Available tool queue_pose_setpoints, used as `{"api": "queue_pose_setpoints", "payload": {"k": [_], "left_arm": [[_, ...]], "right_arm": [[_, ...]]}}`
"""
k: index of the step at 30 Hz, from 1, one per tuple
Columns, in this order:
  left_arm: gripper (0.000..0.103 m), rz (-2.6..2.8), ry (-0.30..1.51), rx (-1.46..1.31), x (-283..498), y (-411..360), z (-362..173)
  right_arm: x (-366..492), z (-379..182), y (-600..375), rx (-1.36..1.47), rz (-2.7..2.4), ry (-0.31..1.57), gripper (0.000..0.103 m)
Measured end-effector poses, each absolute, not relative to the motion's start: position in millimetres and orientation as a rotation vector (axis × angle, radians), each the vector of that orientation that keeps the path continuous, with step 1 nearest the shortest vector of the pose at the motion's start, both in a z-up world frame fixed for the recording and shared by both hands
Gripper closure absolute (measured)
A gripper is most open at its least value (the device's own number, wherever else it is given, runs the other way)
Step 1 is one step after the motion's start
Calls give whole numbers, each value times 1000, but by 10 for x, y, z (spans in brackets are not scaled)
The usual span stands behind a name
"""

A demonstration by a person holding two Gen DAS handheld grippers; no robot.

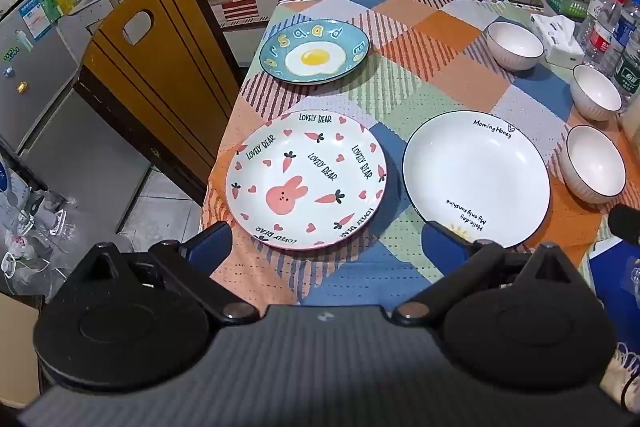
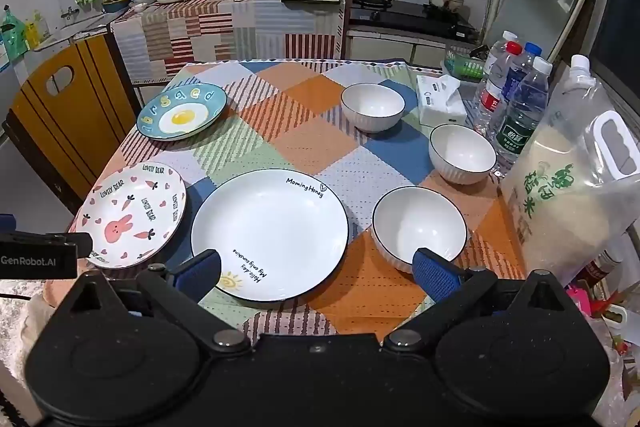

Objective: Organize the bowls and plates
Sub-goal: 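Move the right gripper toward the rim of the white Morning Honey plate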

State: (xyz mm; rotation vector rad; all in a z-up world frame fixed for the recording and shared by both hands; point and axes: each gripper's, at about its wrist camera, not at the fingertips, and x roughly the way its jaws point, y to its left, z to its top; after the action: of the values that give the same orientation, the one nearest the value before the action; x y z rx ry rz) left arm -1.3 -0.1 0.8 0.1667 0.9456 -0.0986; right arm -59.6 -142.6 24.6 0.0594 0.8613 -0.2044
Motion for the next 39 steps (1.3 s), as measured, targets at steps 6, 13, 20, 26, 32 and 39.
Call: {"api": "queue_pose_setpoints", "payload": {"k": [6,13,20,26,32,39], "left_arm": [[1,-97,933,174,-23,-66,132],[1,-102,892,174,-96,5,63],[1,-103,888,176,-103,4,56],[1,-94,878,182,-115,24,54],[1,-99,880,181,-106,57,50],[1,-100,879,181,-100,55,41]], "right_arm": [[-606,224,-1432,61,-206,866,0],[-620,169,-1412,57,-204,865,0],[-619,164,-1428,43,-197,862,0],[-608,163,-1428,39,-196,867,0],[-610,157,-1418,34,-195,867,0],[-607,150,-1418,29,-195,867,0]]}}
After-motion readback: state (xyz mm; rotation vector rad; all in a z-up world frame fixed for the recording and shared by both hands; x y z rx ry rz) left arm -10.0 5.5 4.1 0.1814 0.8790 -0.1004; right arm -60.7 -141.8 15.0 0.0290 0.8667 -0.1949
